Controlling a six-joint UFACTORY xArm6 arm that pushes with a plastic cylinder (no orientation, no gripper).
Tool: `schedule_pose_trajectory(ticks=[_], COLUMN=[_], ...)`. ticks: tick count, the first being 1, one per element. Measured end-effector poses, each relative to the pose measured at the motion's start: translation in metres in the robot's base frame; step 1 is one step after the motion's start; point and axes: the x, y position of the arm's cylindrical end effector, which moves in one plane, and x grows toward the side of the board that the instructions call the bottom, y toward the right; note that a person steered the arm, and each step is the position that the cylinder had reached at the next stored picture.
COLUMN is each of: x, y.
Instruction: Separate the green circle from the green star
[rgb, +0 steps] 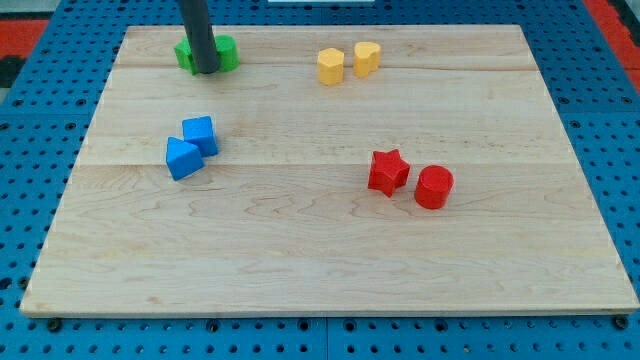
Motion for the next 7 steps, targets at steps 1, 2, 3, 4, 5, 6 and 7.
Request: schedule_pose_trajectory(ticks=[1,2,3,4,5,6,7], x=[-0.011,-0.012,-0.011,0.0,0.0,0.007,0.008], y=[0.0,0.0,0.0,-0.001,-0.001,0.011,0.042])
